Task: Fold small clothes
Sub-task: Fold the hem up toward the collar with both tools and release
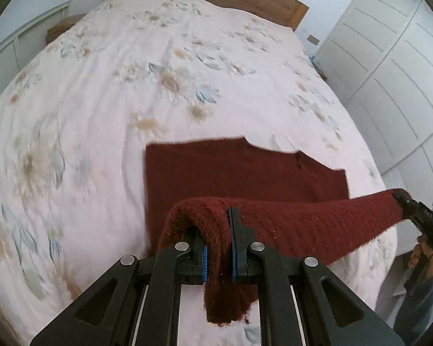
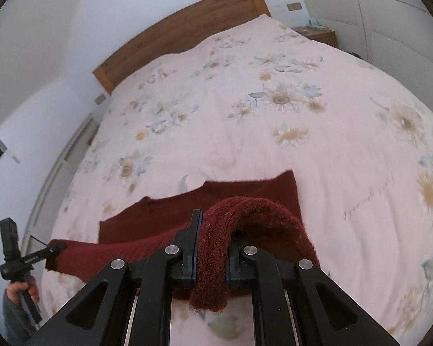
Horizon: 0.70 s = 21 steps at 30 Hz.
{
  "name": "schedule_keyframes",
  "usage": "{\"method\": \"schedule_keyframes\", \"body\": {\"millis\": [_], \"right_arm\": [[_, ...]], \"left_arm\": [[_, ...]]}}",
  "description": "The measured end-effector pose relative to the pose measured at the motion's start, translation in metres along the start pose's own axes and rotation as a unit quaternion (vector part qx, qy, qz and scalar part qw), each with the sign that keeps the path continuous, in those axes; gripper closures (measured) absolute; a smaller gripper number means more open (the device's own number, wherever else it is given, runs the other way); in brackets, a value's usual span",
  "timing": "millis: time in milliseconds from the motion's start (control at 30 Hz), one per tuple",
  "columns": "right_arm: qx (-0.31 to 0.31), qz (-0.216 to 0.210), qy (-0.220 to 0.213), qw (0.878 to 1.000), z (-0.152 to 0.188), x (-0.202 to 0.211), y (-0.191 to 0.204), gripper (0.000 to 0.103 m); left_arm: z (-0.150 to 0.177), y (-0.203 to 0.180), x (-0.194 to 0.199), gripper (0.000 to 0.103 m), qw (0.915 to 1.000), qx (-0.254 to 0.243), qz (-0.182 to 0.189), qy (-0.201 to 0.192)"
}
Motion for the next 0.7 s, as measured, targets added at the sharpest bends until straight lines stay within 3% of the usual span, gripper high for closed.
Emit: {"method": "schedule_keyframes", "body": {"millis": [133, 400, 567, 700], "right_arm": [[0.011, 0.029, 0.02, 0.999, -0.015, -0.039, 0.0, 0.091], [0.017, 0.085, 0.073, 0.994, -0.006, -0.118, -0.018, 0.09], [0.019, 0.105, 0.087, 0.99, -0.004, -0.139, -0.029, 0.088], [0.02, 0.113, 0.079, 0.99, -0.007, -0.138, -0.031, 0.076]], "left_arm": [[-0.021, 0.008, -0.033, 0.094, 0.9992, -0.013, -0.033, 0.021], [-0.015, 0.014, -0.108, 0.092, 0.9905, -0.053, -0.11, 0.064], [-0.009, 0.018, -0.135, 0.091, 0.9825, -0.067, -0.149, 0.089], [-0.011, 0.021, -0.14, 0.084, 0.981, -0.057, -0.157, 0.099]]}}
Point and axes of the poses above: each gripper's, at about its wrist camera, not at the fingertips, and x roughly against the way its jaws point, y to its left, z to its underside, the point moved 5 cm from there along -x, roughly the way its jaws point, and after that the axes turned 11 degrees about -x, right-handed, at the moved point
